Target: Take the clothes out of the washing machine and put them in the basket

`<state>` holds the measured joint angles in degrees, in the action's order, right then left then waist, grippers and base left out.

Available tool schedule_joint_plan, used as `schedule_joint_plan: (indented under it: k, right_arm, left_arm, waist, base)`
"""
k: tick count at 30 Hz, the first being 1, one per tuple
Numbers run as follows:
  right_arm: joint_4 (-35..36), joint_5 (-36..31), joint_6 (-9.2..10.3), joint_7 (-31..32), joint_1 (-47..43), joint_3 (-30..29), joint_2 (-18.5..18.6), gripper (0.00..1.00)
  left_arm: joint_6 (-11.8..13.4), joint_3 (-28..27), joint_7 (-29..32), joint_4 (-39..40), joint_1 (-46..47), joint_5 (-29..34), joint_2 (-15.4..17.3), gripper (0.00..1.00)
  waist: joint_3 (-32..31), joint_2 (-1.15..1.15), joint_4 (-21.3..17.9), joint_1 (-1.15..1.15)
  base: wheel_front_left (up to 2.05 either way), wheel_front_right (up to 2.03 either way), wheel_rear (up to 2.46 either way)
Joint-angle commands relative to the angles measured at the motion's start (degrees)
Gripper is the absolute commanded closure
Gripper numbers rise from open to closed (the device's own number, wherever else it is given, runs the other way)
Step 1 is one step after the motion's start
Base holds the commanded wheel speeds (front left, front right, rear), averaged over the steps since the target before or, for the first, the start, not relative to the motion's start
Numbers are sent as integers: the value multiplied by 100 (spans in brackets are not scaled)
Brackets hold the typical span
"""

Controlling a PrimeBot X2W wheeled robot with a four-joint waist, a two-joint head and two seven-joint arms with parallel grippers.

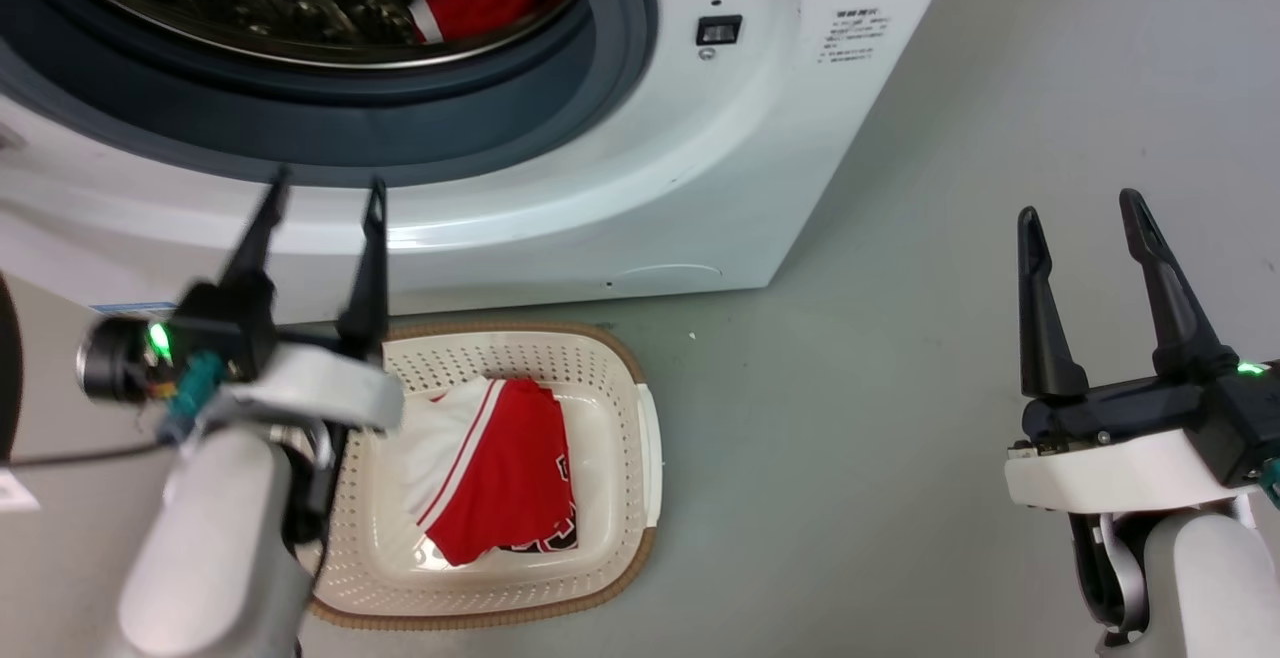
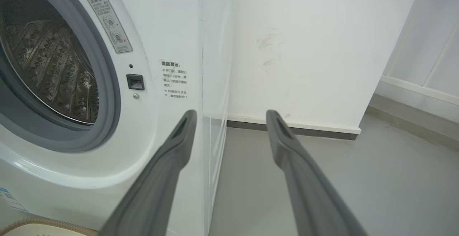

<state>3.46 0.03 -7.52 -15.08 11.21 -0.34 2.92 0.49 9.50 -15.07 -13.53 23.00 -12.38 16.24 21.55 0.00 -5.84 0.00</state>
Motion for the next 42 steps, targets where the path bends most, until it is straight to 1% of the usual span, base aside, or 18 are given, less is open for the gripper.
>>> schedule_joint_plan:
  k: [1,3,6,11,12,14,18,22,25,28,31,37,42]
  right_arm:
    - [13,35,6,-14,53,14,-8,0]
    - [17,70,6,-14,84,49,-8,0]
    - [24,176,5,-14,158,87,-8,0]
    - [25,348,6,-14,252,170,-8,0]
    - [32,387,5,-14,287,190,-9,0]
    - [46,445,5,-14,344,235,-10,0]
    - [84,562,6,-14,452,317,-9,0]
    - [113,679,6,-14,573,394,-10,0]
    - [117,767,6,-14,629,477,-10,0]
    - [132,860,5,-14,690,583,-11,0]
    - [151,942,6,-14,691,661,-11,0]
    - [194,1067,6,-14,759,806,-10,0]
    - [235,1166,6,-14,765,928,-10,0]
  left_arm:
    - [-46,-9,-15,-42,173,23,52,0]
    - [-165,16,12,-181,510,99,199,0]
    - [-345,62,419,-377,1174,149,417,0]
    - [-644,175,1416,-922,2292,33,865,0]
    - [-683,171,1629,-1031,2546,-76,905,0]
    - [-749,317,2082,-1248,2983,-123,1119,0]
    - [-788,612,2921,-1681,3937,-459,1414,0]
    - [-792,982,3673,-2000,4840,-1027,1711,0]
    - [-793,1135,4195,-2264,5380,-1400,1842,0]
    - [-794,1230,4642,-2492,5797,-1628,1967,0]
    - [-794,1338,5052,-2690,6162,-1716,2067,0]
    - [-795,1645,5776,-2912,6699,-1774,2169,0]
    - [-795,1875,5907,-3013,6914,-1632,2333,0]
  waist:
    - [95,0,-78,0]
    - [212,0,-180,0]
    - [444,0,-363,0]
    - [896,0,-697,0]
    - [993,0,-759,0]
    - [1180,0,-884,0]
    - [1572,0,-1128,0]
    - [1924,0,-1340,0]
    - [2121,0,-1485,0]
    - [2260,0,-1624,0]
    - [2373,0,-1742,0]
    - [2608,0,-1945,0]
    - [2797,0,-2097,0]
  base:
    - [0,0,0]
    - [0,0,0]
    - [0,0,0]
    - [0,0,0]
    - [0,0,0]
    - [0,0,0]
    - [0,0,0]
    - [0,0,0]
    - [0,0,0]
    - [0,0,0]
    - [0,0,0]
    - [0,0,0]
    - [0,0,0]
